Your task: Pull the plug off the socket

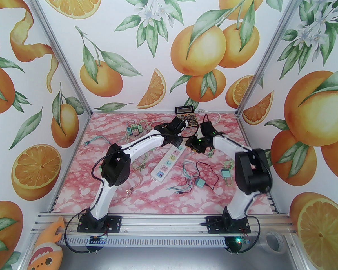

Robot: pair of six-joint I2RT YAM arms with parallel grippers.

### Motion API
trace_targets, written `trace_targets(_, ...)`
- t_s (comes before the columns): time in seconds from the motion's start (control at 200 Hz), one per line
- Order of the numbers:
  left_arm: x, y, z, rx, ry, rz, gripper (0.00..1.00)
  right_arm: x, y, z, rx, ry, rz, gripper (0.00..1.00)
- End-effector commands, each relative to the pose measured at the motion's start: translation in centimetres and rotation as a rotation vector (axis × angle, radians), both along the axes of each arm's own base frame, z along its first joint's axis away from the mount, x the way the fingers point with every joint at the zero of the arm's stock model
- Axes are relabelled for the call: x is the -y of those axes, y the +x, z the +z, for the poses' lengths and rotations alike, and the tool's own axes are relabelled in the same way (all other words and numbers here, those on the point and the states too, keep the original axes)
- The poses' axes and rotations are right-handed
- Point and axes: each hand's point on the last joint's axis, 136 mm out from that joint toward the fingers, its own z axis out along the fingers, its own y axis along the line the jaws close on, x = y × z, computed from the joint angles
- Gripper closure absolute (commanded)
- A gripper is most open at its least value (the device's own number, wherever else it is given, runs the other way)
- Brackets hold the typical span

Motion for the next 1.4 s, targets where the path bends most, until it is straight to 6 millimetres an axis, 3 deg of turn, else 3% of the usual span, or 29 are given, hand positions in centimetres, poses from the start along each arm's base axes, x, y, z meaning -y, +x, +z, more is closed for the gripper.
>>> trace_targets(0.0, 1.1, -0.8, 5.0, 0.088, -0.035, -0.031, 0.82, 2.8, -1.5, 2.7, 0.072, -0.07, -0.071, 0.53)
trace_targets(0.165, 2.9, -2.8, 4.7, 0.094, -0.013, -0.07, 0.82, 8.2, -3.6, 4.5, 0.09, -0.079, -0.257, 0.52)
trace_targets(0.39, 5.4, -5.4, 4.0, 0.131, 0.031, -0.112, 0.81, 13.8, -6.5, 6.7, 0.135, -0.19, -0.409, 0.49)
trace_targets(0.565, 7.3, -7.3, 2.3, 0.194, 0.136, -0.153, 0.81, 16.7, -7.9, 8.5, 0.196, -0.219, -0.525, 0.48)
trace_targets(0.761, 8.7, -7.6, -0.1, 0.235, 0.226, -0.169, 0.81, 17.9, -8.9, 9.6, 0.236, -0.238, -0.578, 0.46)
trace_targets(1.056, 10.5, -8.4, -3.5, 0.229, 0.313, -0.197, 0.73, 17.5, -8.8, 9.7, 0.243, -0.213, -0.576, 0.45)
trace_targets(1.186, 11.2, -9.5, -3.5, 0.166, 0.248, -0.208, 0.58, 17.3, -8.4, 9.7, 0.248, -0.198, -0.565, 0.44)
trace_targets(1.396, 12.2, -11.7, -2.3, 0.084, 0.146, -0.246, 0.45, 16.4, -7.4, 9.8, 0.263, -0.144, -0.531, 0.4)
